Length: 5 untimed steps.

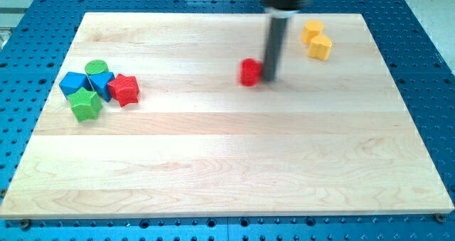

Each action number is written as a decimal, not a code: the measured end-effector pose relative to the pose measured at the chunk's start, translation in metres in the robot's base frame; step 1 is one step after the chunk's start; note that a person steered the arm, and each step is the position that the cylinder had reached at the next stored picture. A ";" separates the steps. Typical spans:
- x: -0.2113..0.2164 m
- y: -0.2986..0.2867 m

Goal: Drag the red circle to the top right of the red star

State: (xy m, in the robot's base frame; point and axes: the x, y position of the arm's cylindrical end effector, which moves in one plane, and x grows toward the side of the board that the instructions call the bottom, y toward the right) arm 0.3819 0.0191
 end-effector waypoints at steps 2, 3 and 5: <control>-0.003 -0.124; -0.002 -0.155; 0.001 0.005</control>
